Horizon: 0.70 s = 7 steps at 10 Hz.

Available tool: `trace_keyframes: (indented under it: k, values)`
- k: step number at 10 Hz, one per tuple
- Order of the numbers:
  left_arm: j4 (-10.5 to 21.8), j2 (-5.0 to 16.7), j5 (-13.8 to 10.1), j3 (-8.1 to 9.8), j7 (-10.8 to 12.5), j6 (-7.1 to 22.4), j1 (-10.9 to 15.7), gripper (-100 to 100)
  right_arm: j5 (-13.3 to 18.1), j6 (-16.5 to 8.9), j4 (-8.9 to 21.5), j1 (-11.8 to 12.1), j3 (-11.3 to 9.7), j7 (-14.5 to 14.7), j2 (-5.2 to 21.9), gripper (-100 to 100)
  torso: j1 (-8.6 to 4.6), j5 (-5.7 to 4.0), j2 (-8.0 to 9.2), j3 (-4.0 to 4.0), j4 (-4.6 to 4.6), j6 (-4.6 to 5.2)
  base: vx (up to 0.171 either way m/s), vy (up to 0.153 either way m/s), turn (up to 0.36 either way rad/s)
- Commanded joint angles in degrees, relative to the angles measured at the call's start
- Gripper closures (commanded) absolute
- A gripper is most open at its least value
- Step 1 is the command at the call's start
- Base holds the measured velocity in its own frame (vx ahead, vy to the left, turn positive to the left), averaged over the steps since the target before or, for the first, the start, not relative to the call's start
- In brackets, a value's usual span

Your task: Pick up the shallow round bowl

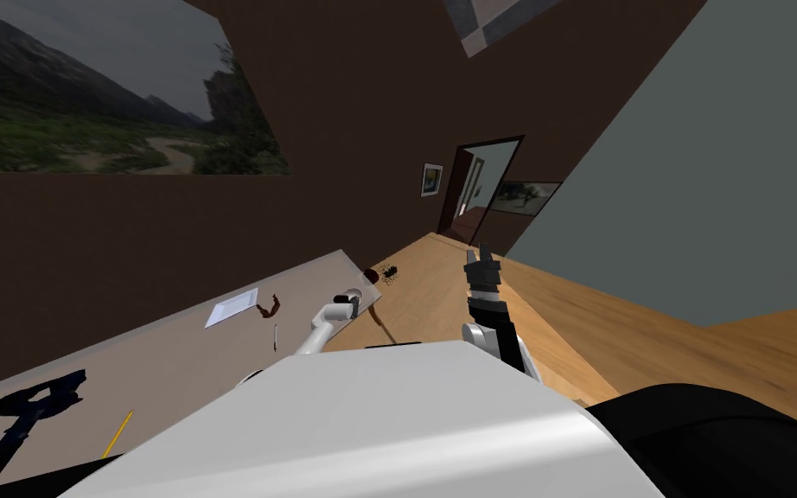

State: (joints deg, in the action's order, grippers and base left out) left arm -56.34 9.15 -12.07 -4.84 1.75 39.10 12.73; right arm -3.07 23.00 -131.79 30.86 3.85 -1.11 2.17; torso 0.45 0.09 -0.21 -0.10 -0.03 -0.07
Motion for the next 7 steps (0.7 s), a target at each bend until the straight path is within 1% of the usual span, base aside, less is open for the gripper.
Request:
trace_keyframes:
  k: [1, 2, 3, 4, 5, 6, 7]
  values:
    - [2.19, 0.5, -0.38, 0.14, 0.08, 1.5, 0.22, -100, 0.0, 0.0, 0.0, 0.0, 0.0, 0.0, 0.0, 0, 0.0, 0.0, 0.0, 0.0, 0.0, 0.0, 0.072, 0.099, 0.038]
    - [3.35, 0.85, -0.51, 0.21, 0.1, 2.17, 0.18, -100, 0.0, 0.0, 0.0, 0.0, 0.0, 0.0, 0.0, 0, 0.02, 0.01, -0.07, -0.04, -0.01, 0.0, 0.073, 0.095, 0.039]
    - [5.03, 1.46, -0.54, 0.28, 0.1, 2.99, -0.4, -100, 0.0, 0.0, 0.0, 0.0, 0.0, 0.0, 0.0, 0, 0.02, 0.01, -0.1, -0.06, -0.02, 0.0, 0.12, 0.119, 0.032]
    - [4.09, 1.24, -0.7, 0.26, -0.12, 2.2, -0.2, -100, 0.0, 0.0, 0.0, 0.01, 0.0, 0.0, 0.0, 0, 0.1, 0.02, -0.23, -0.12, -0.04, -0.01, 0.063, 0.059, 0.002]
    - [4.1, 1.29, -0.63, 0.27, -0.01, 2.54, -0.29, 0, 0.0, 0.0, 0.0, 0.0, 0.0, 0.0, 0.0, 0, -0.11, 0.0, -0.09, -0.06, -0.02, 0.02, 0.01, 0.011, -0.002]
    - [5.87, 2.17, -1.81, 1.16, -0.5, 1.02, -0.3, -100, 0.0, 0.0, 0.0, -0.01, -0.01, 0.0, -0.01, 0, -0.28, -0.05, 0.07, 0.03, 0.01, 0.02, -0.001, -0.011, -0.186]
    - [6.75, 2.6, -2.4, 1.6, -0.73, 0.28, -0.32, -100, 0.0, 0.0, 0.0, -0.02, -0.02, 0.0, -0.01, 0, -0.39, -0.07, 0.16, 0.09, 0.04, 0.06, -0.011, -0.019, -0.188]
